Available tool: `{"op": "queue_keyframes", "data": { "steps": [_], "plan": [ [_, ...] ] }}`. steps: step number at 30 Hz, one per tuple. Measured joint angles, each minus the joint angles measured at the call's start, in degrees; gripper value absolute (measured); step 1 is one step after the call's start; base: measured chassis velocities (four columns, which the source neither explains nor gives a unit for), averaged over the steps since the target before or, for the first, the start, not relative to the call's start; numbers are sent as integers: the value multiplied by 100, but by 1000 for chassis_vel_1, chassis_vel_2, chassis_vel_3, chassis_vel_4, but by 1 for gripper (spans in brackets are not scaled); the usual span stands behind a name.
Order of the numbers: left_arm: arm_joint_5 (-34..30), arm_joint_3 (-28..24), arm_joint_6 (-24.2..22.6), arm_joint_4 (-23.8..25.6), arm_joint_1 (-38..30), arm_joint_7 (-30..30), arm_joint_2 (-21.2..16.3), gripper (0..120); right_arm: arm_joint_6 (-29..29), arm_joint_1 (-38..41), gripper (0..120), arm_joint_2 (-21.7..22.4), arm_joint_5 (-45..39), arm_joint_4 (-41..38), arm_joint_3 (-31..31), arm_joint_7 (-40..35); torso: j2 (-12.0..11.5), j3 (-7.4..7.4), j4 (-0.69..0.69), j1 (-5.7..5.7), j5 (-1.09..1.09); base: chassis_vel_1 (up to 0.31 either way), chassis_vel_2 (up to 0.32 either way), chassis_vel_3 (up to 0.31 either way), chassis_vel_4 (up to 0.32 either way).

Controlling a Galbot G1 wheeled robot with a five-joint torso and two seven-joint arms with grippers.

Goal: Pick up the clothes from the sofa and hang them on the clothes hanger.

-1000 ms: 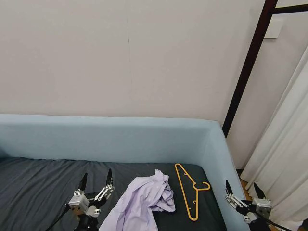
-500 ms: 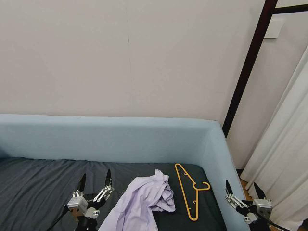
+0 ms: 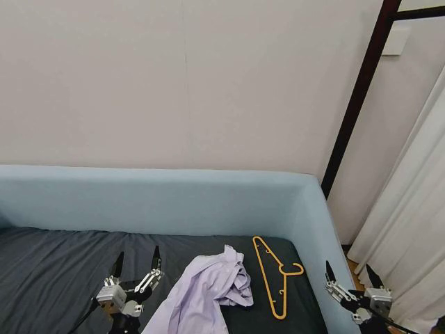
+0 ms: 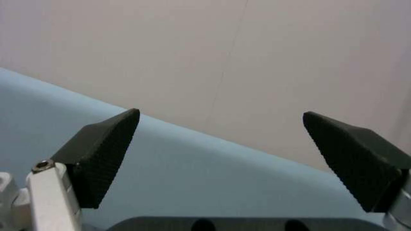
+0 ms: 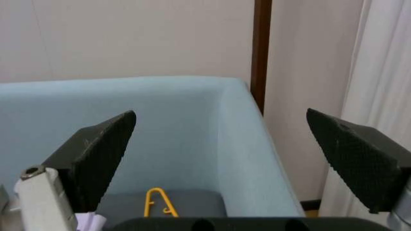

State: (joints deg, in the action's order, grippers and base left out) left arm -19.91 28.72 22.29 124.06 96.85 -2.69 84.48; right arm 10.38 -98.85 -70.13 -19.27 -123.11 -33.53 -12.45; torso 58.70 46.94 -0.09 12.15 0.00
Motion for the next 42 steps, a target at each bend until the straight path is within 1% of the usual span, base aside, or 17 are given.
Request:
{"op": "queue_keyframes", "data": {
  "steps": [2, 5, 7, 8, 13, 14, 18, 19, 21, 23, 24, 25, 26, 28, 29, 37, 42],
  "plan": [
    [0, 11, 0, 1, 4, -8, 11, 100, -59, 12, 100, 30, -167, -27, 34, -12, 0, 0, 0, 0, 0, 0, 0, 0, 0],
    [40, 16, 38, -10, 64, -11, 17, 100, -353, 99, 100, 183, -828, -132, 146, -61, 0, 0, 0, 0, 0, 0, 0, 0, 0],
    [57, 36, 73, -5, 117, -11, -7, 100, -868, 276, 100, 429, -1621, -267, 275, -314, 0, 0, 0, 0, -1, 0, 0, 0, 0],
    [57, 36, 73, -5, 117, -11, -7, 100, -868, 276, 100, 429, -1621, -267, 275, -314, 0, 0, 0, 0, -1, 0, 0, 0, 0],
    [63, 147, 95, 131, 247, -17, -57, 100, -1555, 760, 100, 943, -2687, -240, 592, -380, 0, 0, 0, 0, -1, 0, 0, 0, 0],
    [63, 147, 95, 131, 247, -17, -57, 100, -1555, 760, 100, 943, -2687, -240, 592, -380, 0, 0, 0, 0, -1, 0, 0, 0, 0],
    [122, 244, 126, 209, 341, -33, -46, 100, -1969, 1482, 100, 1297, -4228, 60, 1000, -517, 0, 0, 1, 0, 0, 0, 0, 0, 0],
    [122, 244, 126, 209, 341, -33, -46, 100, -1969, 1482, 100, 1297, -4228, 60, 1000, -517, 0, 0, 1, 0, 0, 0, 0, 0, 0],
    [153, 281, 137, 263, 396, -44, -25, 100, -2164, 1933, 100, 1346, -4965, 382, 1290, -632, 0, 0, 0, 0, -1, 0, 0, 0, 0],
    [182, 331, 140, 318, 454, -55, -10, 100, -2363, 2511, 100, 1244, -5591, 803, 1643, -790, 0, 0, 0, 0, 0, 0, 0, 0, 0],
    [182, 331, 140, 318, 454, -55, -10, 100, -2363, 2511, 100, 1244, -5591, 803, 1643, -790, 0, 0, 0, 0, 0, 0, 0, 0, 0],
    [206, 368, 141, 340, 479, -78, -8, 100, -2436, 2820, 100, 1130, -5800, 1050, 1842, -868, 0, 1, 1, 0, 0, 0, 0, 0, 0],
    [249, 458, 145, 365, 524, -137, 3, 100, -2499, 3478, 100, 806, -5918, 1703, 2330, -924, -1, 0, 2, 0, 0, 0, 0, 0, 0],
    [267, 515, 147, 382, 569, -156, 40, 100, -2560, 3928, 100, 486, -5909, 2291, 2630, -1017, -1, 1, 0, 0, 0, 0, 0, 0, 0],
    [267, 515, 147, 382, 569, -156, 40, 100, -2560, 3928, 100, 486, -5909, 2291, 2630, -1017, -1, 1, 0, 0, 0, 0, 0, 0, 0],
    [375, 549, 176, 389, 646, -169, 173, 100, -2893, 4783, 100, -244, -5850, 3568, 2917, -1406, -1, 1, 0, 1, -2, 0, 0, 0, 0],
    [417, 567, 215, 375, 681, -173, 203, 100, -2917, 4936, 100, -592, -5531, 4009, 3038, -1396, -1, 0, 0, 0, -1, 0, 0, 0, 0]
  ]
}}
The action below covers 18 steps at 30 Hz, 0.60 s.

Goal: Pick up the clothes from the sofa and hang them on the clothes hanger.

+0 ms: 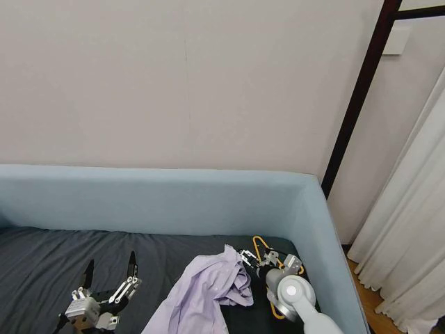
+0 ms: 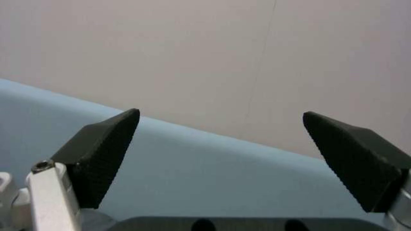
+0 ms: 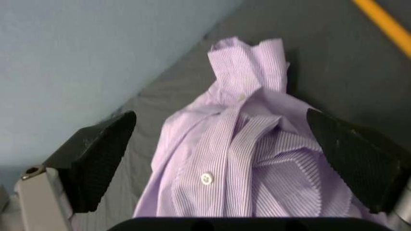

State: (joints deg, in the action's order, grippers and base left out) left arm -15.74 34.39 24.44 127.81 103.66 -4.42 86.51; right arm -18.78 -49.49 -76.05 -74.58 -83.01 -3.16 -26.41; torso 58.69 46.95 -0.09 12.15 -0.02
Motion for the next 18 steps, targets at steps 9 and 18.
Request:
{"op": "queue_keyframes", "data": {
  "steps": [9, 18],
  "plan": [
    [23, -30, 63, -72, -20, -17, 78, 100, 26, 100, 100, -390, 700, 525, 187, 180, 0, 0, 0, 0, 0, 0, 0, 0, 0],
    [45, -48, 118, -145, -52, -34, 128, 100, 156, 103, 70, -430, 1049, 727, 338, 274, 0, -1, 0, 0, 1, 0, 0, 0, 0]
  ]
}}
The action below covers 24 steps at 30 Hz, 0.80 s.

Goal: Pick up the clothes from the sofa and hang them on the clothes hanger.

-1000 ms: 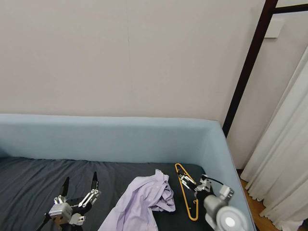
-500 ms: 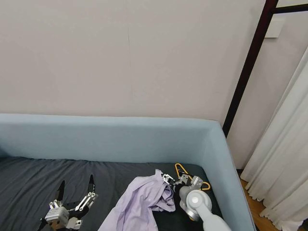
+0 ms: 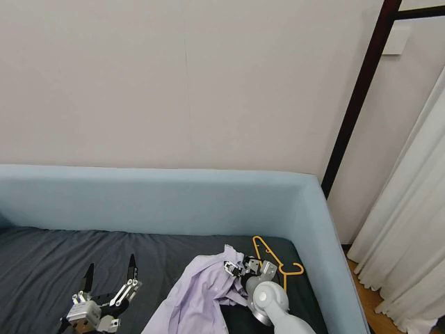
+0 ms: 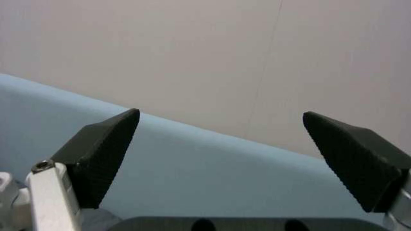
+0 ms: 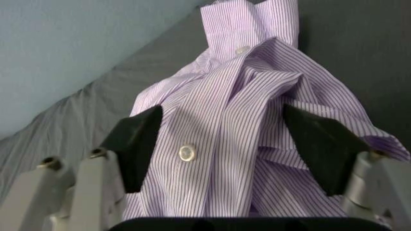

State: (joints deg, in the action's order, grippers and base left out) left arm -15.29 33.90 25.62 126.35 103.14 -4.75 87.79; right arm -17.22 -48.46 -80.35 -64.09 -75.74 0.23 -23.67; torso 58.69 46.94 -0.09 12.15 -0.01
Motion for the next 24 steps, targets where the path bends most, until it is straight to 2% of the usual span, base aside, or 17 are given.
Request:
{"op": "queue_keyframes", "data": {
  "steps": [3, 5, 6, 9, 11, 16, 17, 19, 24],
  "plan": [
    [23, -21, 14, -15, -5, -5, 20, 100, 65, 14, 60, -22, 85, 49, 6, 46, 0, 0, 0, 0, 0, 0, 0, 0, 0],
    [43, -37, 28, -43, -17, -25, 33, 100, 153, 17, 48, -33, 174, 86, 22, 111, 1, 0, 0, 0, 0, 0, 0, 0, 0],
    [43, -37, 28, -43, -17, -25, 33, 100, 153, 17, 48, -33, 174, 86, 22, 111, 1, 0, 0, 0, 0, 0, 0, 0, 0],
    [46, -33, 31, -55, -25, -45, 36, 100, 214, 17, 38, -33, 233, 106, 38, 160, 1, 0, 0, 0, 0, 0, 0, 0, 0],
    [46, -16, 37, -67, -29, -59, 37, 100, 276, 30, 27, -42, 273, 143, 43, 233, 0, 0, 0, 0, 0, 0, 0, 0, 0],
    [46, -4, 38, -78, -40, -64, 31, 100, 325, 37, 15, -56, 310, 161, 43, 320, 0, 0, 0, 0, 0, 0, 0, 0, 0],
    [45, 0, 38, -84, -55, -66, 29, 100, 369, 39, 7, -60, 371, 184, 44, 397, 1, 0, 0, -1, 0, 0, 0, 0, 0],
    [45, 0, 38, -91, -67, -67, 27, 100, 428, 39, 1, -64, 441, 215, 49, 482, 0, 0, 0, 0, 0, 0, 0, 0, 0],
    [41, 2, 38, -112, -86, -75, 12, 100, 595, 36, 0, -42, 497, 220, 66, 633, 1, 0, 0, 0, 0, 0, 0, 0, 0]
  ]
}}
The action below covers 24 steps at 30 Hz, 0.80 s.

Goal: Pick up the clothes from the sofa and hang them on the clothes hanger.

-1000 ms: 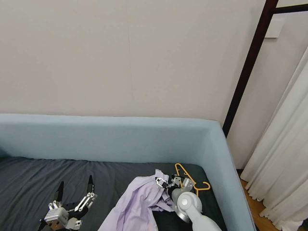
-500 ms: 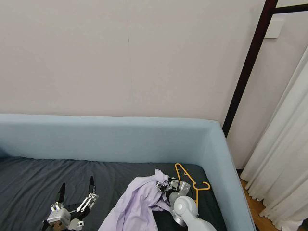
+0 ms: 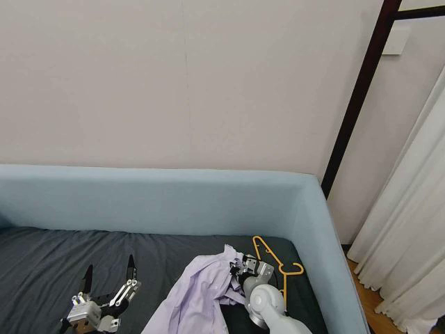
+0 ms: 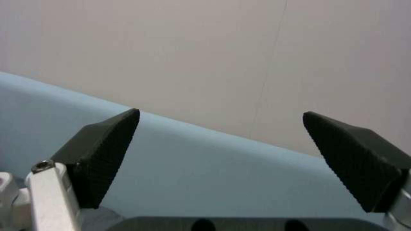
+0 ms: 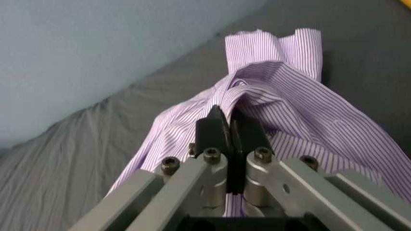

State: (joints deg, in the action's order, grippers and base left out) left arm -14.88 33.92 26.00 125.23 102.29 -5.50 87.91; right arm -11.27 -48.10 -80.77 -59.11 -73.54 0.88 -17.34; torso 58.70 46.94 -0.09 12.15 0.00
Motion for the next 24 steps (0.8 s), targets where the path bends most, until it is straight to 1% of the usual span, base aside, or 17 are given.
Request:
{"op": "queue_keyframes", "data": {
  "steps": [3, 4, 5, 8, 9, 10, 11, 12, 13, 14, 15, 17, 18, 19, 20, 22, 24],
  "plan": [
    [-14, 18, 0, -10, -16, -22, -18, 100, 434, 14, 0, 131, 16, -195, 44, 255, 0, 0, 0, 0, 1, 0, 0, 0, 0],
    [-14, 18, 0, -10, -16, -22, -18, 100, 434, 14, 0, 131, 16, -195, 44, 255, 0, 0, 0, 0, 1, 0, 0, 0, 0],
    [-18, 20, 0, -10, -18, -30, -21, 100, 561, 32, 0, 186, 17, -272, 65, 325, 0, 0, 0, 0, 0, 0, 0, 0, 0],
    [-26, 11, 0, 35, -23, -33, -27, 100, 1164, 287, 0, 637, 11, -824, 184, 793, 0, 0, -1, 0, 1, 0, 0, 0, 0],
    [-26, 11, 0, 35, -23, -33, -27, 100, 1164, 287, 0, 637, 11, -824, 184, 793, 0, 0, -1, 0, 1, 0, 0, 0, 0],
    [-27, 7, 0, 58, -23, -33, -27, 100, 1264, 405, 0, 793, -43, -1007, 229, 879, 0, 0, 0, 0, 1, 0, 0, 0, 0],
    [-28, 4, 0, 68, -23, -33, -27, 100, 1297, 459, 0, 860, -69, -1077, 247, 910, 0, 0, -1, 0, 1, 0, 0, 0, 0],
    [-32, -3, 0, 119, -20, -36, -32, 100, 1434, 784, 0, 1177, -187, -1392, 351, 1091, 0, 0, -1, 0, 0, 0, 0, 0, 0],
    [-36, -4, 0, 138, -20, -37, -37, 100, 1480, 903, 0, 1284, -225, -1476, 393, 1160, 0, 0, 0, 0, 0, 0, 0, 0, 0],
    [-36, -4, 0, 138, -20, -37, -37, 100, 1480, 903, 0, 1284, -225, -1476, 393, 1160, 0, 0, 0, 0, 0, 0, 0, 0, 0],
    [-42, -5, -4, 175, -17, -44, -49, 100, 1554, 1190, 0, 1518, -299, -1615, 519, 1323, 0, 0, 0, 0, 1, 0, 0, 0, 0],
    [-50, -2, -9, 223, -10, -52, -64, 100, 1645, 1617, 0, 1804, -386, -1718, 699, 1554, 0, 0, -1, 0, 2, 0, 0, 0, 0],
    [-54, -1, -10, 248, -6, -53, -66, 100, 1672, 1837, 0, 1939, -450, -1764, 778, 1650, 0, 0, 1, 0, 0, 0, 0, 0, 0],
    [-54, -1, -10, 248, -6, -53, -66, 100, 1672, 1837, 0, 1939, -450, -1764, 778, 1650, 0, 0, 1, 0, 0, 0, 0, 0, 0],
    [-59, 2, -10, 271, -2, -60, -68, 100, 1683, 2076, 0, 2050, -536, -1811, 838, 1722, 0, 1, -1, 0, 2, 0, 0, 0, 0],
    [-65, 10, -10, 306, 10, -72, -66, 100, 1687, 2585, 0, 2230, -701, -1964, 882, 1851, 0, 0, 0, 0, 0, 0, 0, 0, 0],
    [-66, 20, 3, 323, 24, -78, -64, 100, 1689, 2809, 0, 2349, -743, -2196, 851, 2045, 1, -1, 2, 0, -3, 0, 0, 0, 0]
  ]
}}
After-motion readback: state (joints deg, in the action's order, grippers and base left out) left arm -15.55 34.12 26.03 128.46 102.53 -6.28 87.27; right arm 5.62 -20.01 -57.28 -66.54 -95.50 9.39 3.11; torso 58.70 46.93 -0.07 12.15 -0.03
